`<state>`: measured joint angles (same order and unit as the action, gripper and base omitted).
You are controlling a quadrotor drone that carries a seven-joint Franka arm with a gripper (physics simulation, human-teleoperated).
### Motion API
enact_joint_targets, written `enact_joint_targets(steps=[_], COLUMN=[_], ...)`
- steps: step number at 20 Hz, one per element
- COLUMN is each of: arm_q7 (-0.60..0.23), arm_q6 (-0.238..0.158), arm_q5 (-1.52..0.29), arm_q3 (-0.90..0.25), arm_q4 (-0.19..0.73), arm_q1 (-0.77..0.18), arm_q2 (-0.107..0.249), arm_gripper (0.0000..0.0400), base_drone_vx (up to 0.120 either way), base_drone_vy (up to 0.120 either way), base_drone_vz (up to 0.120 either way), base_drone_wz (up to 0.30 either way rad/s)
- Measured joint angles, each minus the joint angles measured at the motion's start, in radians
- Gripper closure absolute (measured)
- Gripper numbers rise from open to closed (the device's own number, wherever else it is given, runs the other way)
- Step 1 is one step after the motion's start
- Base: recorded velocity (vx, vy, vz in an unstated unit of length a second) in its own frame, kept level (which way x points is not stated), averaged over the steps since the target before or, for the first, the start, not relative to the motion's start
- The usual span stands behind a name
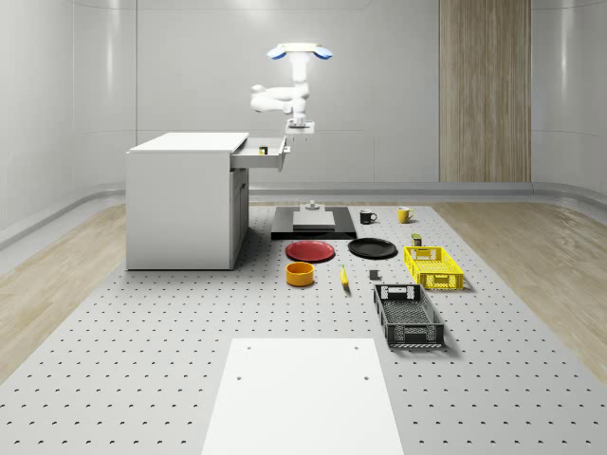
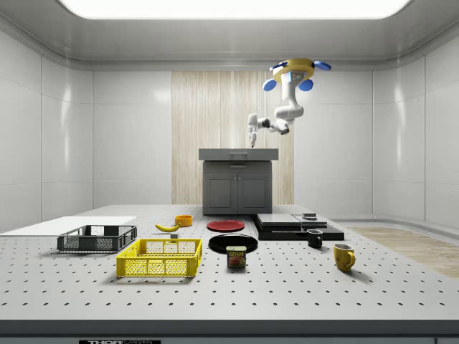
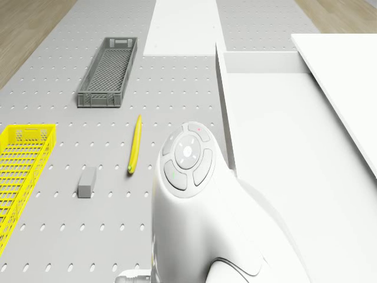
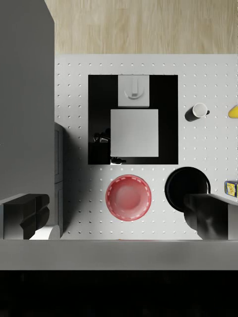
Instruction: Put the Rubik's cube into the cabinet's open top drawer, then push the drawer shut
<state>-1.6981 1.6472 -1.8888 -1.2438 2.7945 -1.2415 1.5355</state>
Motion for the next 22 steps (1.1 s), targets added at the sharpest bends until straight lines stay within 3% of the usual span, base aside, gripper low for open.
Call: enact_joint_targets(steps=[7, 8, 9, 11, 13, 15, 18, 22], arm_q7=[0.000, -0.019, -0.109, -0.345, -0.515, -0.630, -0.739, -0.813], arm_q6=[-0.001, -0.046, -0.145, -0.406, -0.654, -0.831, -0.990, -1.094], arm_q5=[0.000, -0.031, -0.072, -0.068, -0.028, 0.025, 0.104, 0.173], arm_q3=[0.000, -0.016, -0.037, -0.049, -0.014, 0.037, 0.103, 0.158], arm_q4=[0.000, 0.007, 0.020, -0.022, -0.106, -0.198, -0.321, -0.427], arm_q1=[0.000, -0.020, -0.104, -0.321, -0.539, -0.747, -0.965, -1.122], arm_q2=[-0.001, 0.039, 0.092, 0.149, 0.153, 0.146, 0.131, 0.113], arm_gripper=[0.0000, 0.0000, 0.0000, 0.0000, 0.0000, 0.0000, 0.0000, 0.0000], base_drone_vx=[0.000, 0.000, 0.000, 0.000, 0.000, 0.000, 0.000, 0.000], base_drone_vy=[0.120, 0.120, 0.120, 0.120, 0.000, 0.000, 0.000, 0.000], base_drone_vz=[0.000, 0.000, 0.000, 0.000, 0.000, 0.000, -0.067, -0.120], base_drone_wz=[0.000, 0.000, 0.000, 0.000, 0.000, 0.000, 0.000, 0.000])
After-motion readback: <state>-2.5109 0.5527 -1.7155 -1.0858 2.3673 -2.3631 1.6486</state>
